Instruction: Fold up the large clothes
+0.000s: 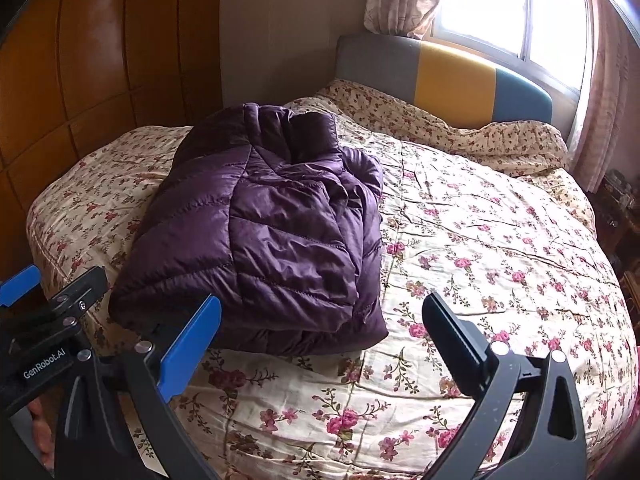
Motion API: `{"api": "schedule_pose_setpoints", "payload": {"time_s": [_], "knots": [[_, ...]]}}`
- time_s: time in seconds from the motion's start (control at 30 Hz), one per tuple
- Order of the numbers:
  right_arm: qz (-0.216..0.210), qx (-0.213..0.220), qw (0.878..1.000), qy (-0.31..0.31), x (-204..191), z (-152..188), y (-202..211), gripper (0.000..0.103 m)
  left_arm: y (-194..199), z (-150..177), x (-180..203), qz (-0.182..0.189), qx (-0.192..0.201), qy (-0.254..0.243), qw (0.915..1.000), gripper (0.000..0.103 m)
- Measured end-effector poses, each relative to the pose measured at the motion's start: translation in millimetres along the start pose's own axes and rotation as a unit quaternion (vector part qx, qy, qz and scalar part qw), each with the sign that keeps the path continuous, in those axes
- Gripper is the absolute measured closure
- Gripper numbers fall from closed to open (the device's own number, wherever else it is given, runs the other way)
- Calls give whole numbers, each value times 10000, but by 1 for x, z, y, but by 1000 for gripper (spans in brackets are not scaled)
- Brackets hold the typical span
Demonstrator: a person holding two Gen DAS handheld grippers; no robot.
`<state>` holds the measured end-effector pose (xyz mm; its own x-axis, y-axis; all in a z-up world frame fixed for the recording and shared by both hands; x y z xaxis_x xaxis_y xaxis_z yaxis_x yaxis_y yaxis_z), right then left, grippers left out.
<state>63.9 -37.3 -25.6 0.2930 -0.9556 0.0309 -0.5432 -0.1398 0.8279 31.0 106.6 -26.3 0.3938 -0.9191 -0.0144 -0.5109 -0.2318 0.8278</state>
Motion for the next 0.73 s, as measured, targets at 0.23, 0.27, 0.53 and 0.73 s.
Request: {"api": "schedule_pose_setpoints", "payload": {"time_s": [0.23, 0.27, 0.53, 0.73], "knots": [[16, -47, 10000, -21, 3, 2, -3, 3, 2, 1, 4, -39, 49, -75, 10000, 3], [23, -48, 10000, -27, 4, 2, -3, 3, 2, 1, 4, -53, 63, -81, 9999, 3], [23, -67, 10000, -49, 5, 3, -4, 3, -3, 2, 5, 32, -70, -104, 9999, 3], [-2, -81, 9999, -73, 5, 3, -4, 3, -7, 2, 1, -41, -142, -25, 9999, 4]]}}
Point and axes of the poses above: each gripper's, at about its wrist camera, not at the fingertips, and y roughly against the way its jaws point, x to its right, z to its underside, the point moved 3 cm from there along -y, roughly the way its jaws point, and after that the axes turned 15 degrees about -x, right-handed, at the moved point
